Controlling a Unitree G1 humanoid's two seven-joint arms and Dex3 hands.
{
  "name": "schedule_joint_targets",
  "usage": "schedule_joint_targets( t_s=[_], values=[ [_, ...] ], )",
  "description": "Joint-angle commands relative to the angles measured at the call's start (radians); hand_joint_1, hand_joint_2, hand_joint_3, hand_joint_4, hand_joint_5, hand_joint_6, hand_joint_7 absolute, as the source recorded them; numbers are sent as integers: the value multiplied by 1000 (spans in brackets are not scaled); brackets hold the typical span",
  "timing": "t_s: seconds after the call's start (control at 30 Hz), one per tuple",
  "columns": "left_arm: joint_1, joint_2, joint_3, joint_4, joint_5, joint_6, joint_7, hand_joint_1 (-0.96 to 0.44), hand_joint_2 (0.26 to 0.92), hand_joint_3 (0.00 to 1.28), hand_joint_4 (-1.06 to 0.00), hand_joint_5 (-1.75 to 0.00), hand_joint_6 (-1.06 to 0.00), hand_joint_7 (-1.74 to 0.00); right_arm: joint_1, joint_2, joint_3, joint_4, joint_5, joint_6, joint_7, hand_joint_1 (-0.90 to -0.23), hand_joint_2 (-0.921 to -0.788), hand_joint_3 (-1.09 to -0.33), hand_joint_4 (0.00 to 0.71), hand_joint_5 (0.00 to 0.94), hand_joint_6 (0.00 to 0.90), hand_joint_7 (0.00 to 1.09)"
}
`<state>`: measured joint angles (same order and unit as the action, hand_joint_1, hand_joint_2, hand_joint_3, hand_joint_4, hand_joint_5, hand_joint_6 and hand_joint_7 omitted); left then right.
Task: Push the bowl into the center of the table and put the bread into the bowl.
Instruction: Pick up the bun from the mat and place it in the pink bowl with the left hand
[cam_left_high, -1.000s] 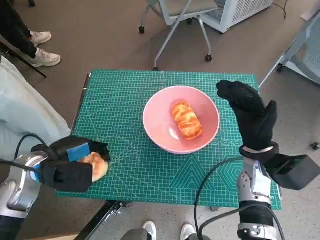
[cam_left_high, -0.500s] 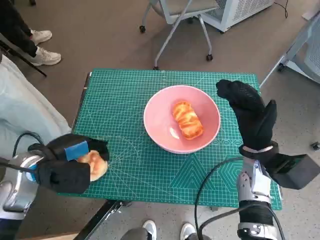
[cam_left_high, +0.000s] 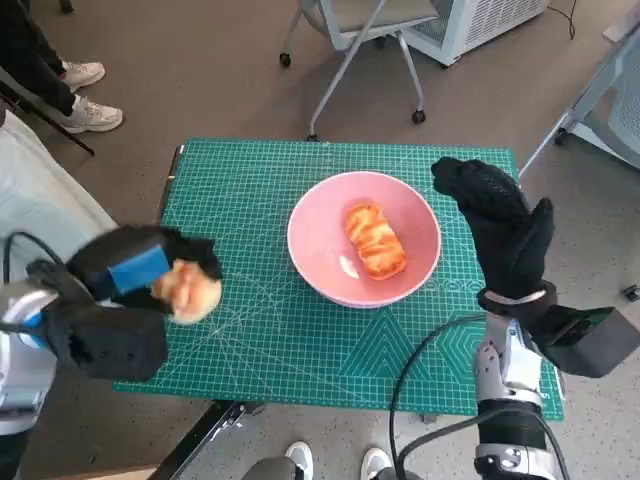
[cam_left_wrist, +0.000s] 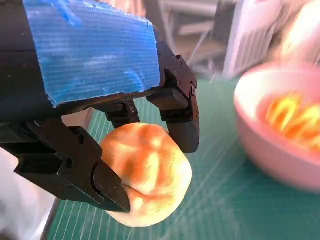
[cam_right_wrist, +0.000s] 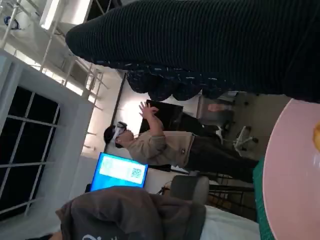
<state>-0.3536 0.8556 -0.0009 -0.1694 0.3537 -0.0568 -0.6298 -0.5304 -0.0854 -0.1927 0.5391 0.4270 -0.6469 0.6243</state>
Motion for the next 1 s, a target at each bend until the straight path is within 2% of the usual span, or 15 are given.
schedule_joint_targets(
  t_s=[0.03,0.3,0.57,0.8,0.9,1.0],
  values=[
    [-79,-19,-8,-35,-9,25,-2,4,908,13,-808,-1037,-686,-1104,7,2,-1,13,1,12,9,-663,-921,-822,157,1,42,488],
    [-250,-86,-60,-13,-7,36,4,4,903,8,-824,-1023,-702,-1082,4,5,-1,20,1,9,12,-663,-921,-821,157,1,44,485],
    [-403,-207,-159,84,16,11,27,3,907,10,-810,-1083,-700,-1040,0,8,-1,34,-1,0,17,-649,-921,-823,151,0,40,480],
    [-548,-302,-260,258,19,-55,-2,2,916,12,-788,-1121,-683,-1045,7,3,-4,19,6,6,21,-658,-921,-822,149,0,40,478],
    [-600,-337,-287,342,17,-92,-10,2,919,27,-726,-1185,-694,-1036,12,1,-7,15,10,7,25,-663,-921,-822,148,0,38,478],
    [-647,-374,-314,434,32,-133,1,2,917,41,-717,-1197,-681,-1050,16,0,-11,12,13,8,28,-665,-921,-822,147,0,37,479]
  ],
)
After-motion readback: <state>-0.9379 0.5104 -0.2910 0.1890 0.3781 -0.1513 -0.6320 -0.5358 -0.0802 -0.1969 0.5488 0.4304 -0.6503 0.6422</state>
